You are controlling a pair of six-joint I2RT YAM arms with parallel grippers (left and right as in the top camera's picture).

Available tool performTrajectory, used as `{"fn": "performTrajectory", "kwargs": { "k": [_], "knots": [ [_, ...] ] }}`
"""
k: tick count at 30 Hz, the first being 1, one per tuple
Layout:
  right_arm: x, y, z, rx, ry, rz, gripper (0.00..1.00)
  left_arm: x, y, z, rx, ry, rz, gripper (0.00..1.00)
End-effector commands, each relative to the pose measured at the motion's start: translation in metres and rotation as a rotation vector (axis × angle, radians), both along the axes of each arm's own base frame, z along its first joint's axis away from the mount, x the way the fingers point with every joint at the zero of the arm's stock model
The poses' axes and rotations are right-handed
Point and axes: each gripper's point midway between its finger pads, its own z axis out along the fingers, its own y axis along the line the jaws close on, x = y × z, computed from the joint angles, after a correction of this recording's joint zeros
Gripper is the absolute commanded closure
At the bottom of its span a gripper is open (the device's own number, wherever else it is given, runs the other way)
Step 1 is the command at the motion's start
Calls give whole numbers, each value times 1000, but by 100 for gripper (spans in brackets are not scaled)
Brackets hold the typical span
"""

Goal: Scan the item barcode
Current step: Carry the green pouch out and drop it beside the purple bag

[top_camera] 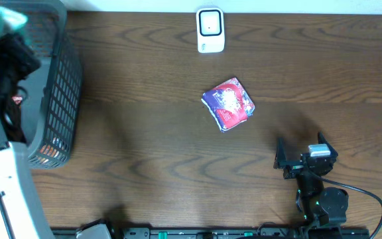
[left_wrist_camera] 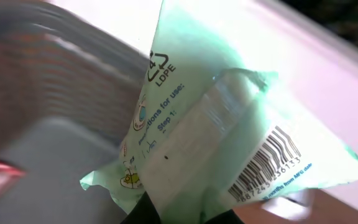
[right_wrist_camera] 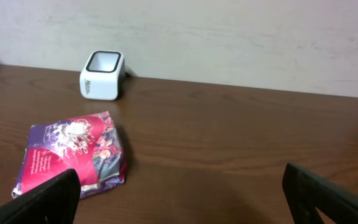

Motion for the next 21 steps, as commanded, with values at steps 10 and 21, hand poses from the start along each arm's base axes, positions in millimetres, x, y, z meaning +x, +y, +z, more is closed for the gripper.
{"fn": "performTrajectory", "kwargs": {
  "k": [10,21],
  "knots": [
    [0,-2,-1,-8,0,-7,1,-25,-192,-22,-234,152,-535,93],
    [0,-2,-1,-8,0,-7,1,-44,-288,-168,-294,713,-462,93]
  ]
}}
